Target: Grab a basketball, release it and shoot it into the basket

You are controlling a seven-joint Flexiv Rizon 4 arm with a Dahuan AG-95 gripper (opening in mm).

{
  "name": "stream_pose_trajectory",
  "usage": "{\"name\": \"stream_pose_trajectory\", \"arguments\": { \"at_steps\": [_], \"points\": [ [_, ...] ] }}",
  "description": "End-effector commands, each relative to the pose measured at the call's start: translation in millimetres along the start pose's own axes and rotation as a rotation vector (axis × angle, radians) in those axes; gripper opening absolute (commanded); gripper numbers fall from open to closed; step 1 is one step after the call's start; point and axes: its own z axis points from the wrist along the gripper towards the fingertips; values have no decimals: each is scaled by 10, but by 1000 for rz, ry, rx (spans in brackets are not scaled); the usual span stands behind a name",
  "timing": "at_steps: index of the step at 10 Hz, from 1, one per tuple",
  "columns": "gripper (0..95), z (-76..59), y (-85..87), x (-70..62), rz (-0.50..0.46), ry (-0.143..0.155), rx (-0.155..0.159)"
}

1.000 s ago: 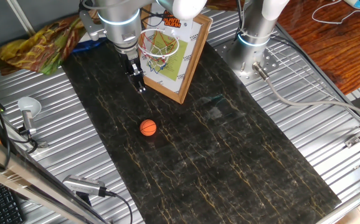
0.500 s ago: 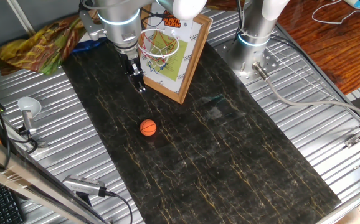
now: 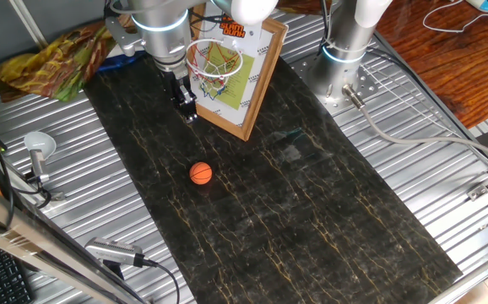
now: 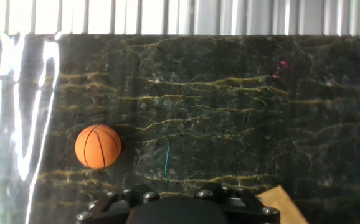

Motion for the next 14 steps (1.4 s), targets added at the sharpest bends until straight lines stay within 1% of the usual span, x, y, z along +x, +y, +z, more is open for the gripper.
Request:
{"name": "stream_pose_trajectory", "arguments": {
  "at_steps": [1,6,11,13,14],
  "points": [
    [0,0,6,-3,-78,4,-11],
    [0,0,6,-3,-100,1,-13],
    [0,8,26,-17,-129,7,-16],
    [0,15,40,-27,-138,12,-22],
    [0,17,44,-29,-146,22,-25]
  ]
}}
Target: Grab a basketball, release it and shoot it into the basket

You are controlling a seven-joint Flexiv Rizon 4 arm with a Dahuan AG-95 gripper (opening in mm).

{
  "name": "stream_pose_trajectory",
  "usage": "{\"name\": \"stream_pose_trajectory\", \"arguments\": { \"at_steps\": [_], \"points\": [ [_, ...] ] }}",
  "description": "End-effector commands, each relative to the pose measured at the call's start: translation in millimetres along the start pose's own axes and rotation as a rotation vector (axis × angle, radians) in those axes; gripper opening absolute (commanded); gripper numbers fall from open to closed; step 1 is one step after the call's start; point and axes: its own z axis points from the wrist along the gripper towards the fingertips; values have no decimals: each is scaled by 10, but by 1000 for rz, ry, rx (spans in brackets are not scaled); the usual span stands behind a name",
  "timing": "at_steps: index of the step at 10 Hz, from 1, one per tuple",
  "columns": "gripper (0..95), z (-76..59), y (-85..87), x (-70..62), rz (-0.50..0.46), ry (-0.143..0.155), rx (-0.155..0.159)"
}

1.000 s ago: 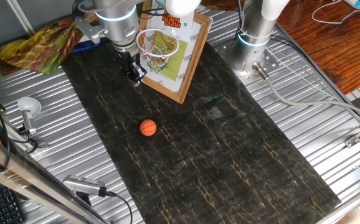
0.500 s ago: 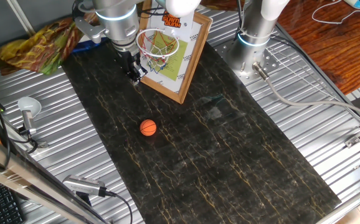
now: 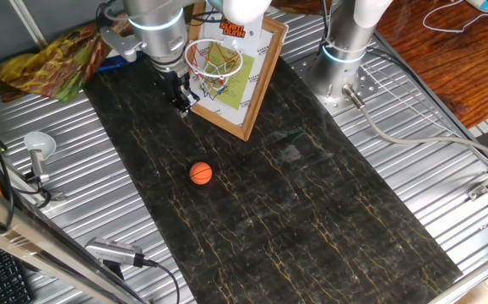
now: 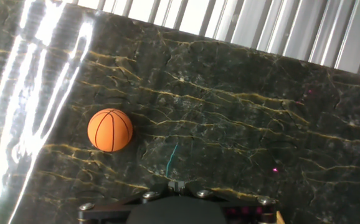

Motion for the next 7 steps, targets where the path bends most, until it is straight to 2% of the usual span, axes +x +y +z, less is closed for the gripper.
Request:
{"name": "stream_pose_trajectory", "arguments": {
  "at_steps": [1,2,4,5,6,7],
  "points": [
    [0,7,12,-19,3,8,-10],
    [0,51,99,-97,-12,10,-8],
    [0,162,280,-316,-15,42,-16],
    [0,306,292,-378,-40,15,-22],
    [0,382,305,-391,-33,-1,-35],
    [0,597,331,-415,-5,-23,-53]
  ]
}}
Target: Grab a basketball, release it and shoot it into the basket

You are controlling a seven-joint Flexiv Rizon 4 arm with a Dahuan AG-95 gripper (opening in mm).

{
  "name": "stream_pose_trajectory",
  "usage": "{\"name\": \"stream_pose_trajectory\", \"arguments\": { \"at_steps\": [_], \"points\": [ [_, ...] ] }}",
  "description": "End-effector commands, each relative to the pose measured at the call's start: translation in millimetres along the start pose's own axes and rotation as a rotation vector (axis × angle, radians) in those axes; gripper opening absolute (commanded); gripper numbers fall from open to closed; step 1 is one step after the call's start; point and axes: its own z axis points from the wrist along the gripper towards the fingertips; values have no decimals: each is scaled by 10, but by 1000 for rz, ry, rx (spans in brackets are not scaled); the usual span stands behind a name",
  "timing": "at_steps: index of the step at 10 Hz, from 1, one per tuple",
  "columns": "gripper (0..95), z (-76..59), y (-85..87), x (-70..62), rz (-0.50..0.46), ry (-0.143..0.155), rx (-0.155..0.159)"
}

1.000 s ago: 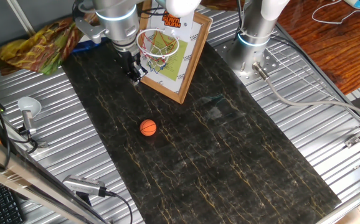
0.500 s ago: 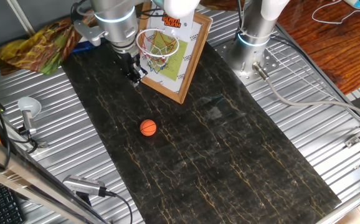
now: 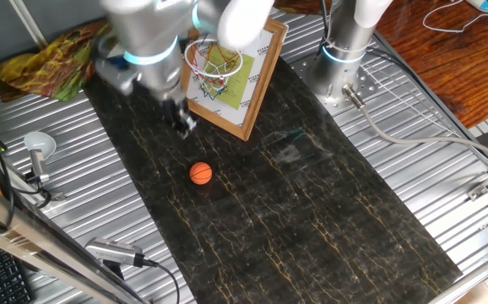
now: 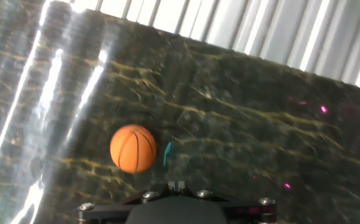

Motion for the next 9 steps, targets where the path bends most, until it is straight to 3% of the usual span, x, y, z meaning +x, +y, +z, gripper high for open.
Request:
{"name": "stream_pose_trajectory", "arguments": {
  "at_steps": [1,6,9],
  "points": [
    [0,239,31,11,28,-81,-25],
    [0,262,38,10,-7,-77,-17],
    [0,259,36,11,-16,-94,-9]
  ]
}}
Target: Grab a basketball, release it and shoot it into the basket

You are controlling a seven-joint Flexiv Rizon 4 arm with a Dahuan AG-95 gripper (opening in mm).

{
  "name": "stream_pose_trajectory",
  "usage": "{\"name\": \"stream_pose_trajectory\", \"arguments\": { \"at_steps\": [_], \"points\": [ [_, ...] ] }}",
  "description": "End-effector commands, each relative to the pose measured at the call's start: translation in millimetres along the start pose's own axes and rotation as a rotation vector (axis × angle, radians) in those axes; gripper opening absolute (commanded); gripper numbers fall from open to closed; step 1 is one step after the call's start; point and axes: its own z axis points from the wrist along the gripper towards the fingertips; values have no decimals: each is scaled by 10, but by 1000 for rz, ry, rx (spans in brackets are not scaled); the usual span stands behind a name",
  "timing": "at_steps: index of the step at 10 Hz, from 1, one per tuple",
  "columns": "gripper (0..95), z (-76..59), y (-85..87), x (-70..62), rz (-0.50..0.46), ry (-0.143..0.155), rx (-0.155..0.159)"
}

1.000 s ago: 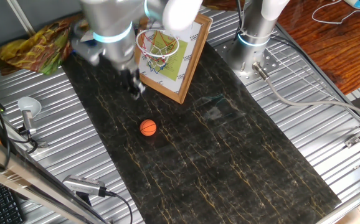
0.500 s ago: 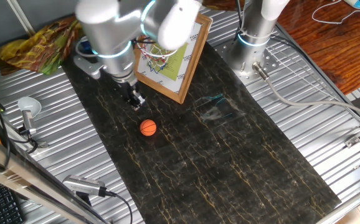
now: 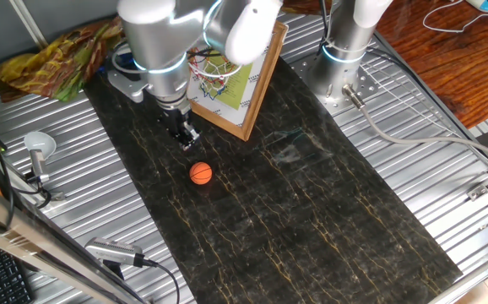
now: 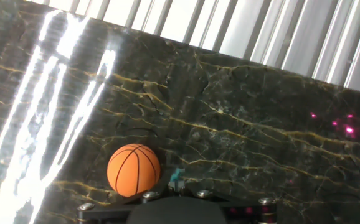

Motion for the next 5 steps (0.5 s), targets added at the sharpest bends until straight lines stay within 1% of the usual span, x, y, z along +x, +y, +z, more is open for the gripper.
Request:
{"name": "stream_pose_trajectory", "arguments": {
  "at_steps": [1,2,3,4,5],
  "points": [
    [0,0,-7,6,6,-19,24],
    [0,0,-7,6,-35,-2,41],
    [0,0,-7,6,-92,2,32],
    [0,0,-7,6,-114,0,22],
    [0,0,-7,6,-129,1,5]
  ]
}}
